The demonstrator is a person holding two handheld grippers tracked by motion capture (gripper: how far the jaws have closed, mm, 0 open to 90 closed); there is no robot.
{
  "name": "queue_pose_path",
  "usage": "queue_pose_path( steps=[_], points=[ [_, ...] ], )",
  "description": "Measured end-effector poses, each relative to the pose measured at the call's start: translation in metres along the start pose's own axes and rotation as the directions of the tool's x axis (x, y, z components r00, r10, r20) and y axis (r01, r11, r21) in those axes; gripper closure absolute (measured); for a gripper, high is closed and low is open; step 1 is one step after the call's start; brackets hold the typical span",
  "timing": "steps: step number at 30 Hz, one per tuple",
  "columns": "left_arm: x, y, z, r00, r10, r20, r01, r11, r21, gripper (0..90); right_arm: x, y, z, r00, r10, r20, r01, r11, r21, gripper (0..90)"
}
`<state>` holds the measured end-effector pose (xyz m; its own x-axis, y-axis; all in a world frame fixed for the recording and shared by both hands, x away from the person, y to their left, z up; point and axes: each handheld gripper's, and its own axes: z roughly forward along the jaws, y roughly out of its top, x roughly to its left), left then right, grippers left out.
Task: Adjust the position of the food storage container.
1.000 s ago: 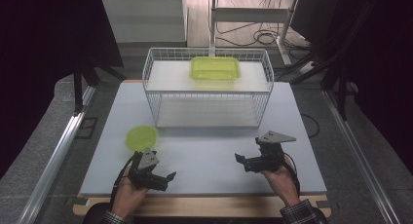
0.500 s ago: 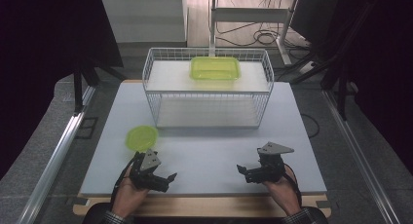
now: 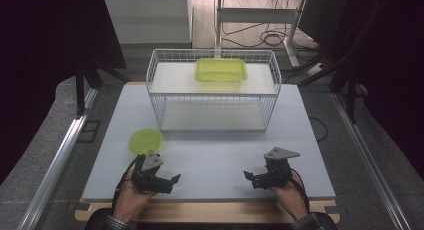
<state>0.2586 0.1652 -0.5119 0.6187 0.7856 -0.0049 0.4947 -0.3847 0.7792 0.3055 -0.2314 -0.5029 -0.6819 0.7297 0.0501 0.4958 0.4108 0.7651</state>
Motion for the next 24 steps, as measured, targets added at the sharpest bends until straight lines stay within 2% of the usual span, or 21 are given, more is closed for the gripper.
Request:
queue_pose_path(
  steps=[2, 5, 6, 7, 8, 9, 10, 13, 14, 15, 16, 17, 18, 19, 20, 24],
  points=[
    [0.002, 0.004, -0.004, 1.0, -0.006, 0.002, 0.006, 1.0, -0.008, 3.3, 0.0, -0.001, 0.001, 1.0, 0.003, -0.003, -0.003, 1.0, 0.001, 0.1],
    [0.003, 0.01, -0.008, 0.9999, 0.008, -0.009, -0.008, 0.9999, -0.013, 16.4, 0.0, -0.002, 0.002, 0.9999, 0.005, -0.013, -0.005, 1.0, 0.006, 0.2],
    [0.005, 0.013, -0.01, 0.9998, 0.013, -0.011, -0.013, 0.9998, -0.014, 16.4, 0.0, -0.002, 0.002, 0.9999, 0.005, -0.013, -0.005, 1.0, 0.006, 0.2],
    [0.006, 0.015, -0.011, 0.9999, 0.013, -0.01, -0.013, 0.9997, -0.019, 21.5, 0.0, -0.002, 0.003, 0.9999, 0.002, -0.015, -0.001, 1.0, 0.007, 0.3],
    [0.01, 0.02, -0.014, 1.0, -0.003, -0.003, 0.003, 0.9993, -0.036, 32.2, 0.001, -0.002, 0.004, 0.9998, -0.002, -0.02, 0.002, 1.0, 0.009, 0.4],
    [0.01, 0.02, -0.014, 1.0, -0.003, -0.003, 0.003, 0.9993, -0.036, 36.0, 0.001, -0.002, 0.004, 0.9998, -0.002, -0.02, 0.002, 1.0, 0.009, 0.4],
    [0.012, 0.022, -0.015, 0.9999, -0.016, -0.004, 0.016, 0.9987, -0.049, 36.0, 0.002, -0.002, 0.004, 0.9997, -0.004, -0.023, 0.004, 0.9999, 0.01, 0.5],
    [0.02, 0.029, -0.016, 0.9997, -0.001, -0.023, 0.0, 0.9988, -0.049, 51.1, 0.003, -0.002, 0.004, 0.9995, -0.011, -0.029, 0.011, 0.9999, 0.01, 0.6],
    [0.023, 0.031, -0.016, 0.9995, -0.001, -0.031, -0.001, 0.999, -0.045, 56.0, 0.003, -0.002, 0.005, 0.9995, -0.011, -0.03, 0.012, 0.9999, 0.011, 0.6],
    [0.033, 0.034, -0.015, 0.9994, -0.012, -0.031, 0.011, 0.999, -0.043, 65.8, 0.003, -0.002, 0.005, 0.9994, -0.01, -0.032, 0.011, 0.9998, 0.014, 0.7],
    [0.033, 0.034, -0.015, 0.9994, -0.012, -0.031, 0.011, 0.999, -0.043, 69.9, 0.003, -0.002, 0.005, 0.9994, -0.01, -0.032, 0.011, 0.9998, 0.014, 0.7],
    [0.038, 0.036, -0.014, 0.9993, -0.018, -0.034, 0.016, 0.999, -0.041, 69.9, 0.003, -0.002, 0.005, 0.9994, -0.011, -0.031, 0.011, 0.9998, 0.014, 0.8],
    [0.044, 0.036, -0.014, 0.999, -0.027, -0.036, 0.025, 0.999, -0.036, 78.9, 0.003, -0.002, 0.005, 0.9994, -0.01, -0.033, 0.01, 0.9999, 0.008, 0.9],
    [0.049, 0.037, -0.014, 0.9986, -0.032, -0.041, 0.031, 0.9989, -0.035, 78.9, 0.003, -0.002, 0.005, 0.9994, -0.01, -0.033, 0.01, 0.9999, 0.008, 0.9],
    [0.056, 0.037, -0.013, 0.9983, -0.037, -0.044, 0.036, 0.9988, -0.033, 86.9, 0.003, -0.002, 0.005, 0.9993, -0.009, -0.037, 0.009, 1.0, 0.0, 1.0],
    [0.078, 0.034, -0.012, 0.9944, -0.068, -0.082, 0.065, 0.9973, -0.033, 89.9, 0.003, -0.002, 0.005, 0.9992, -0.013, -0.039, 0.013, 0.9999, 0.001, 1.2]
  ],
)
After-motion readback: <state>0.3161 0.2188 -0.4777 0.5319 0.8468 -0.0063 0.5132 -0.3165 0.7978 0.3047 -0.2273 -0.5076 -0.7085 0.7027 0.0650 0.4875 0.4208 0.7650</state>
